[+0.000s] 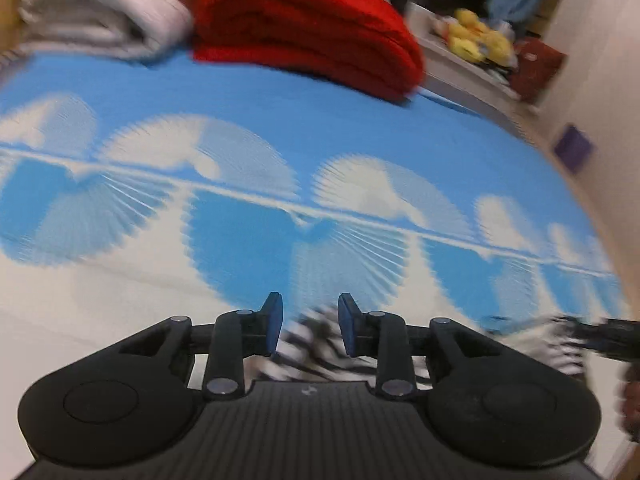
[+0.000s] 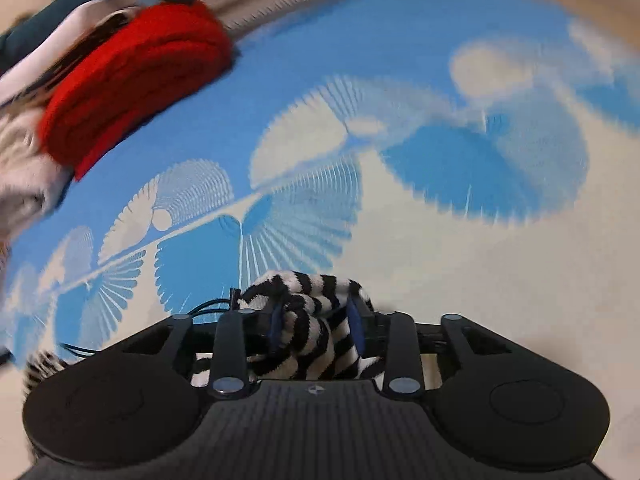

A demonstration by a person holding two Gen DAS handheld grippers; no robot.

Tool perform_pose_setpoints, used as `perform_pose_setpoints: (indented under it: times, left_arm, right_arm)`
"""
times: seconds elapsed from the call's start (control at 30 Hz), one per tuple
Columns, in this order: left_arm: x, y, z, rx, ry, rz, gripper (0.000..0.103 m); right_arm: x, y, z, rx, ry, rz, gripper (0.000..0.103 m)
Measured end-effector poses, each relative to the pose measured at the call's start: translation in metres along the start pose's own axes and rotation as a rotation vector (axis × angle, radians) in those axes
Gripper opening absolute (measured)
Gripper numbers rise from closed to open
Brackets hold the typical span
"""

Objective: Fold small clothes

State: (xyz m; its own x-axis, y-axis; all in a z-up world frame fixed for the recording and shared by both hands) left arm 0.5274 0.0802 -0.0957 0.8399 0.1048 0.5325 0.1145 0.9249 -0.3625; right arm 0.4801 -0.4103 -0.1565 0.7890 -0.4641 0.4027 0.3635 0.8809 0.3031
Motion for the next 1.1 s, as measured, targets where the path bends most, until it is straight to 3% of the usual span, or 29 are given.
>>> perform_pose_setpoints:
  times: [0.03, 0.1, 0.17, 0.23, 0.27, 0.3, 0.37, 0.4, 0.53, 0.63, 0.67, 0.77, 0.83, 0.93, 1.03, 1.1]
  left_arm:
    - [-0.002, -0.004, -0.005, -0.035, 0.03, -0.022, 0.039]
    - [-0.012, -0.023, -0.02, -0.067, 0.099, -0.116, 0.063]
    - [-0.025, -0.04, -0.034, -0.051, 0.137, -0.213, 0.065]
    - [-0.035, -0.051, -0.047, -0.007, 0.155, -0.283, 0.064]
    - [-0.039, -0.053, -0.054, 0.009, 0.164, -0.29, 0.056]
    - [-0.041, -0.053, -0.059, 0.021, 0.167, -0.291, 0.035]
    - [-0.042, -0.049, -0.063, 0.052, 0.148, -0.286, 0.014]
    - [-0.039, -0.044, -0.063, 0.057, 0.125, -0.261, 0.008]
    - [-0.022, -0.024, -0.052, 0.12, 0.008, -0.133, 0.006]
    - [-0.017, -0.013, -0.05, 0.11, 0.0, -0.05, 0.006]
    - [-0.018, -0.012, -0.053, 0.089, 0.029, -0.047, 0.008]
    - [-0.019, -0.018, -0.057, 0.074, 0.095, -0.091, 0.029]
    - [-0.014, -0.017, -0.045, 0.071, 0.05, -0.101, 0.035]
    - [-0.004, -0.003, -0.024, 0.041, -0.008, -0.022, 0.035]
    - [0.002, 0.018, -0.012, 0.077, -0.029, 0.042, 0.037]
    - [0.003, 0.032, -0.012, 0.108, -0.013, 0.074, 0.053]
  right_arm:
    - [-0.001, -0.001, -0.004, 0.026, 0.025, -0.007, 0.038]
    - [-0.002, 0.001, -0.009, 0.061, 0.054, -0.02, 0.05]
    - [-0.003, 0.006, -0.008, 0.071, 0.054, -0.021, 0.052]
    - [-0.002, 0.005, -0.007, 0.128, 0.067, -0.07, 0.062]
    - [-0.002, 0.004, -0.004, 0.14, 0.062, -0.095, 0.062]
    - [-0.002, 0.004, 0.0, 0.138, 0.048, -0.096, 0.062]
    - [-0.004, 0.017, 0.01, 0.111, 0.016, -0.003, 0.062]
    - [-0.007, 0.025, 0.015, 0.106, 0.01, 0.058, 0.063]
    - [-0.021, 0.058, 0.027, 0.076, -0.012, 0.294, 0.062]
    - [-0.026, 0.069, 0.031, 0.049, -0.04, 0.359, 0.062]
    - [-0.027, 0.071, 0.03, 0.056, -0.032, 0.368, 0.062]
    - [-0.031, 0.075, 0.019, 0.032, -0.012, 0.401, 0.062]
    - [-0.037, 0.077, 0.005, -0.012, 0.016, 0.44, 0.062]
    - [-0.045, 0.073, -0.015, -0.099, 0.042, 0.477, 0.06]
    - [-0.045, 0.07, -0.018, -0.141, 0.013, 0.482, 0.06]
    - [-0.039, 0.069, -0.007, -0.176, -0.044, 0.452, 0.059]
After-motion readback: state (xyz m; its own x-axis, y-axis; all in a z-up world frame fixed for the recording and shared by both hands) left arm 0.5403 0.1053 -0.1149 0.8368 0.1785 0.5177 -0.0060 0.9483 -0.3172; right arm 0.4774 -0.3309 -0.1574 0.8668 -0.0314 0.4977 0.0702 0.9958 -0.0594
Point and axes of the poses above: each gripper's, at about its wrist camera, not at the fingertips, and z roughly against the way its jaws point, y to its left, x to its top, the point moved 1 cm from there along -z, roughly the way its jaws point, and after that the axes turned 8 degrees about -x, right-handed, at the moved point
